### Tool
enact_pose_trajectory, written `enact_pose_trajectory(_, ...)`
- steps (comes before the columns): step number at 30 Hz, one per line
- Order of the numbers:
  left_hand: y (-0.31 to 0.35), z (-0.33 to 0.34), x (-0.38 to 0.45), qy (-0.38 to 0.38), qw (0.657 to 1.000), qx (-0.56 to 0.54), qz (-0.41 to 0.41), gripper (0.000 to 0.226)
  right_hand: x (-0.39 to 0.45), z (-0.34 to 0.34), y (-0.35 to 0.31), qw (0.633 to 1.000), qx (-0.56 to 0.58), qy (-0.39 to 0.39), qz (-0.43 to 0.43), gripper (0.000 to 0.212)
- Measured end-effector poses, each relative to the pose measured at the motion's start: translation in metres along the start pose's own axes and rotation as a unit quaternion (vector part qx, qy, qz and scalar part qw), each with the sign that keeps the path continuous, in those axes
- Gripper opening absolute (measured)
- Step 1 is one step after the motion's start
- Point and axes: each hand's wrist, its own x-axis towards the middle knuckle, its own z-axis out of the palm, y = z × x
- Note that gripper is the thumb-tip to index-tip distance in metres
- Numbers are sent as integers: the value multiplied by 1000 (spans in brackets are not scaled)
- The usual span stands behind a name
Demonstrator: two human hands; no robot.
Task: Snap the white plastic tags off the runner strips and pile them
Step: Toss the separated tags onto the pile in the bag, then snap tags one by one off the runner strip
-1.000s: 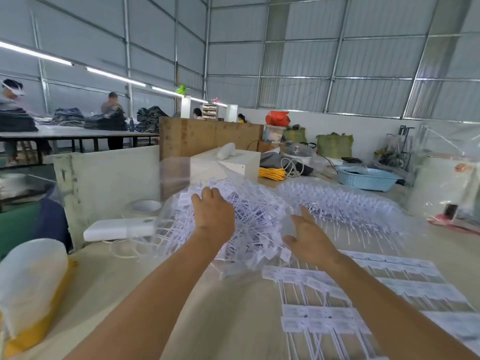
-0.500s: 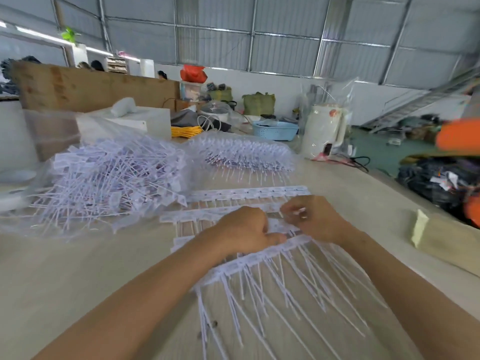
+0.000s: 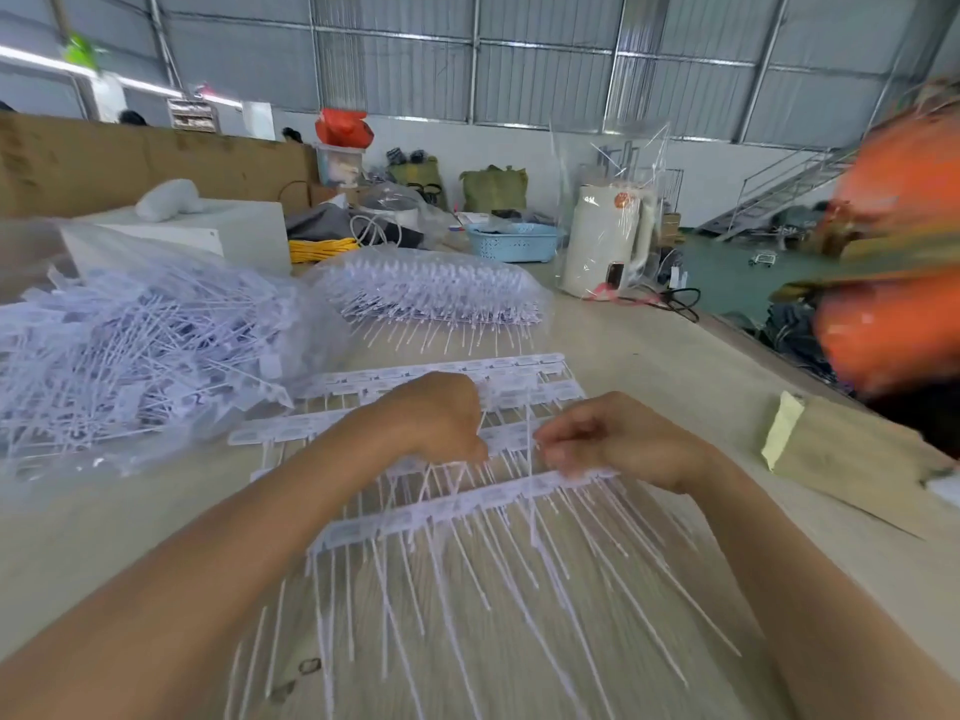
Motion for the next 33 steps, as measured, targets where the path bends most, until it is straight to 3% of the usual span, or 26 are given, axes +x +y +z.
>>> enact_pose_trajectory(2,-1,0,-1,4,1000,-5,5,23,0,-10,0,996,-36,85,6,25)
enact_pose_trajectory(3,-1,2,-3,-2,1000,-7,8,25,-1,-18,3,991,-87,99,25,43)
enact_pose_trajectory(5,0,7,-8,-4,1000,-9,14,33,-7,-26,9,976,-194,5,99,93)
enact_pose_trajectory(7,5,13,-15,29,999,-6,16,38,-11,-22,14,944,-271,-102,158,116)
enact_pose_trajectory(9,9,19,-19,89,996,12,21,39,-5,-10,17,929,-305,-110,180,112)
enact_pose_trajectory(12,13,24,-19,176,984,29,29,37,10,13,18,937,-308,-31,162,100)
enact_pose_trajectory(16,16,30,-11,258,965,19,43,31,4,9,7,950,-280,-14,138,69)
enact_pose_trajectory(18,20,33,-4,296,953,20,58,21,1,-5,-3,979,-147,88,106,53)
enact_pose_trajectory(20,25,33,5,308,948,49,66,17,9,-16,-12,970,55,218,95,40)
enact_pose_trajectory(21,28,34,11,300,949,71,69,19,16,-17,-17,958,138,230,96,42)
enact_pose_trajectory(24,35,40,24,246,955,135,97,26,37,-6,-27,947,236,196,92,29)
enact_pose_trajectory(27,31,45,29,256,948,148,119,43,50,4,-24,950,210,221,67,12)
enact_pose_trajectory(30,11,37,36,354,922,95,124,35,53,10,-16,954,221,198,47,7)
enact_pose_trajectory(33,-5,23,52,299,951,26,79,31,52,18,-12,962,215,167,4,17)
